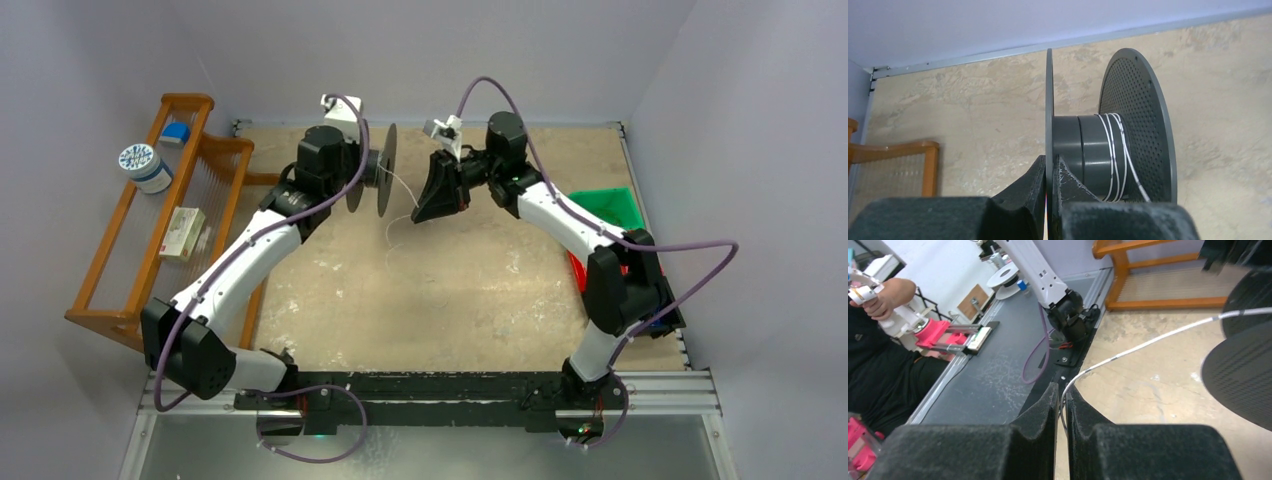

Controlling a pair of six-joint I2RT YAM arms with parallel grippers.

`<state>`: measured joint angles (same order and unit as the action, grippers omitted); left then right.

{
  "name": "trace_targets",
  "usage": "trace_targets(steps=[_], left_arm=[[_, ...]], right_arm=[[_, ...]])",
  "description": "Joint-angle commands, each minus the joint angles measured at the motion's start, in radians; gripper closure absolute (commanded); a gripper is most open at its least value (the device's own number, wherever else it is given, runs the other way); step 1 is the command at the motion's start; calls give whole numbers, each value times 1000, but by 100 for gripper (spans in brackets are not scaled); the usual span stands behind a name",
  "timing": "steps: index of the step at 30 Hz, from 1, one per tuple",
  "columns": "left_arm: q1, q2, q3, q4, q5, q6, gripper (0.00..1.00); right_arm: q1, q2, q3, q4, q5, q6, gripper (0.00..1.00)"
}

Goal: Wrap the cables
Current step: Wrap the cable around the cable reel.

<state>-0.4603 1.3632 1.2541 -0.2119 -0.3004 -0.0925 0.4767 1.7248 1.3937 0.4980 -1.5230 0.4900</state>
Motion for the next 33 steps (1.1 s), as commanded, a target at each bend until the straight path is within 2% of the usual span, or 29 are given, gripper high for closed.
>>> trace_targets(steps=[1,5,13,15,17,19,24,27,33], left_arm=[[13,-28,120,76,13,-159,100],[51,-34,169,51,87,-262,100],[149,-31,235,18,140,-417,100],[184,-36,242,19,192,-462,100],[206,-44,250,20,245,-492,100],[213,-54,260,21,291,-508,100],[224,-82,276,17,432,-523,100],[232,-98,284,18,502,-506,100],[241,-125,271,17,637,-418,100]], right_arm=[[31,12,-30,31,-62,-64,89],[32,28,-50,28,-61,-91,89],[34,36,-72,-31,-21,-141,90],[35,46,-30,-222,50,-327,90],[36,76,81,-560,247,-600,87],[30,103,133,-652,261,-646,87],[9,83,65,-515,326,-532,89],[-8,72,54,-502,370,-510,89],[-108,42,-11,-362,455,-358,88]])
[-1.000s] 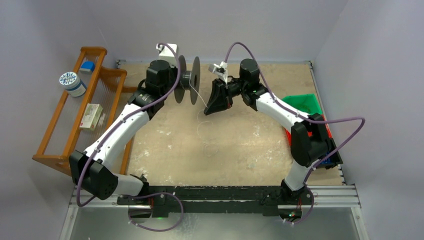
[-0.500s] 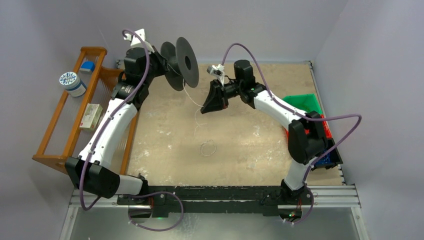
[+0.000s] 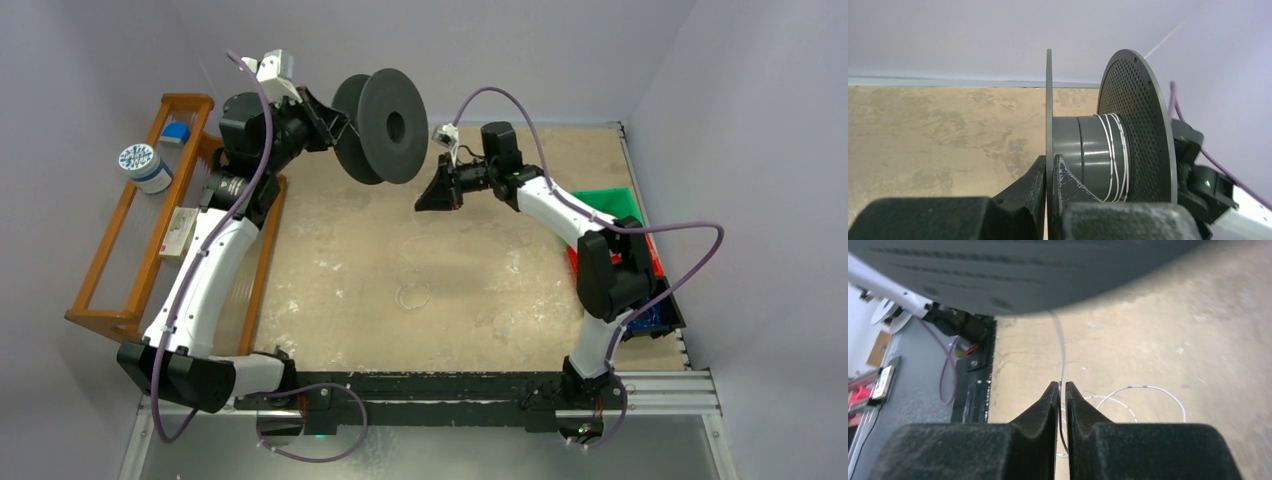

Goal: Wrap the cables
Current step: Wrap the cable around the cable reel.

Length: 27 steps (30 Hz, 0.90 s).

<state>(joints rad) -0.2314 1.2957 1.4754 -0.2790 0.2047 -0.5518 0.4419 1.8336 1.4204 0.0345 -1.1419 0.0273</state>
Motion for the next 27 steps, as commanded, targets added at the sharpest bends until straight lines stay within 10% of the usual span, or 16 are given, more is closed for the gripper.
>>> trace_targets(steps=[1,19,27], left_arm=[[12,-60,46,82,158,58,100],[12,-93,-22,-19,430,497,100],[12,-80,18,61,412,381,100]], right_arm=[[-94,-70,-45,115,80,121,88],[-195,-65,77,-8,-145,118,89],[-159,-55,152,-366,-141,-427,62]])
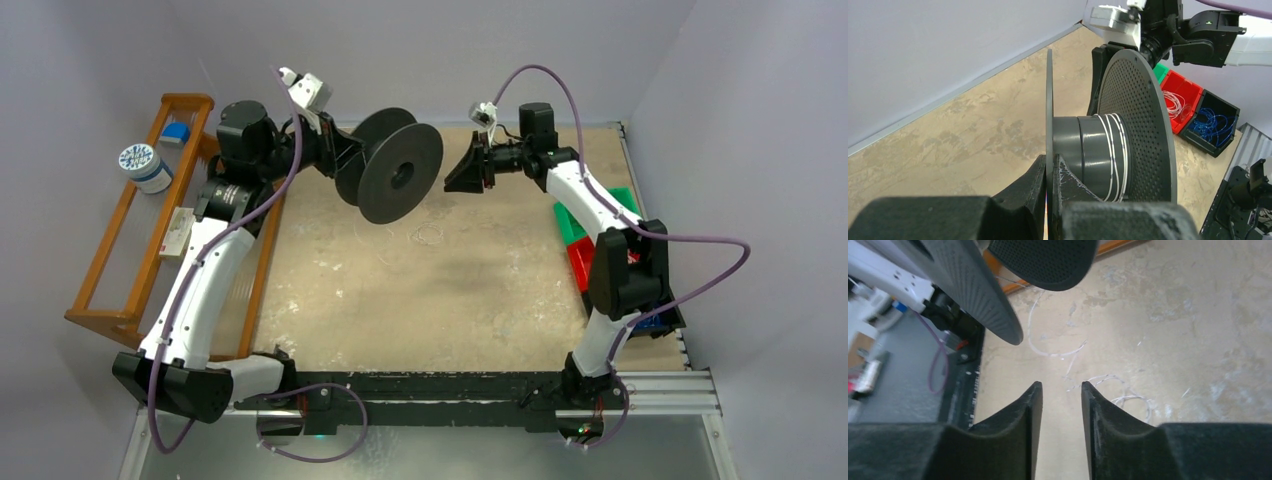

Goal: Wrap the cables
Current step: Wrap the cable around the cable reel.

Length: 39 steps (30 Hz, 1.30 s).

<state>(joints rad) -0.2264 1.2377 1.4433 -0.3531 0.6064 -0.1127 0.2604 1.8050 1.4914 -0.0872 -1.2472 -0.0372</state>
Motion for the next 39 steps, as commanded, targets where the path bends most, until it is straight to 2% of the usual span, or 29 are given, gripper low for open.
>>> trace_targets(steps=[1,3,9,12,17,21,28,32,39], left_arm=[[7,-17,63,142,7,-81,100],[7,-6,89,155,3,-121,100],[7,17,175,167,19,-210,100],[7,22,203,173,31,-239,100],[7,32,226,184,41,-279,100],[7,33,213,202,46,-307,100],[7,23,187,245,-18,-383,100],[7,31,183,257,-42,-419,100],[9,35,156,292,-34,-459,100]], right_arm=[[27,-26,84,-275,-43,-448,58],[38,-34,74,-315,-35,-564,51],[117,-98,-73,-213,122,-736,38],[142,-126,-123,-205,121,-845,30],[163,-168,-177,-164,108,-925,26],[199,-204,-239,-13,132,-851,26],[225,-338,-481,431,153,-640,21],[249,-353,-515,509,170,-593,20],[321,-329,-546,636,321,-508,20]])
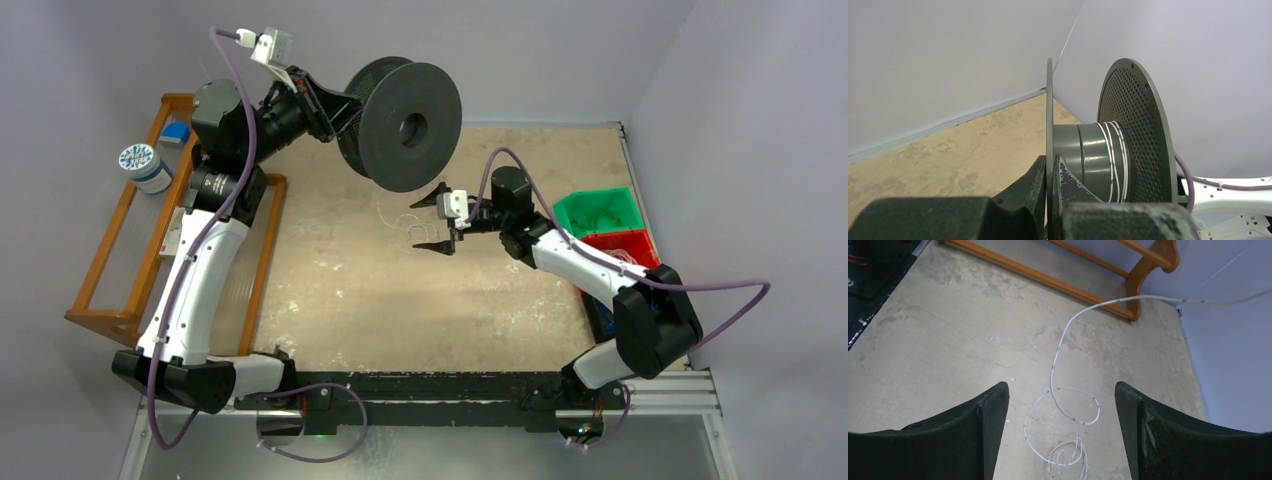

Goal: Wrap the cables
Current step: Wrap the cable around the cable reel.

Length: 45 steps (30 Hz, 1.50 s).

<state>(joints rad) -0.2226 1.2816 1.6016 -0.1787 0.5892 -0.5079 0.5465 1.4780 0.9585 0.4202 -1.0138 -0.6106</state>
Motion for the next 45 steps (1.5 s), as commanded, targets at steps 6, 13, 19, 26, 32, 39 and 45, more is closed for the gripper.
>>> trace_targets(steps=[6,13,19,26,32,39,45], left_arm=[[11,-10,-11,138,0,-90,100],[19,-8,-35,180,27,-141,100],[21,-14,-47,211,38,-162,100],[32,-22,-45,205,32,-155,100],[42,-53,-28,131,35,-89,100],[42,-81,-54,60,85,65,100],[42,-105,-107,-4,120,237,100]], right_arm=[[79,42,-9,137,125,79,21],[131,64,-32,246,323,153,35],[142,91,-33,254,384,159,47],[149,108,16,122,336,133,100],[23,131,61,84,230,290,100],[-77,172,178,-50,210,392,100],[-163,236,373,-261,80,469,100]])
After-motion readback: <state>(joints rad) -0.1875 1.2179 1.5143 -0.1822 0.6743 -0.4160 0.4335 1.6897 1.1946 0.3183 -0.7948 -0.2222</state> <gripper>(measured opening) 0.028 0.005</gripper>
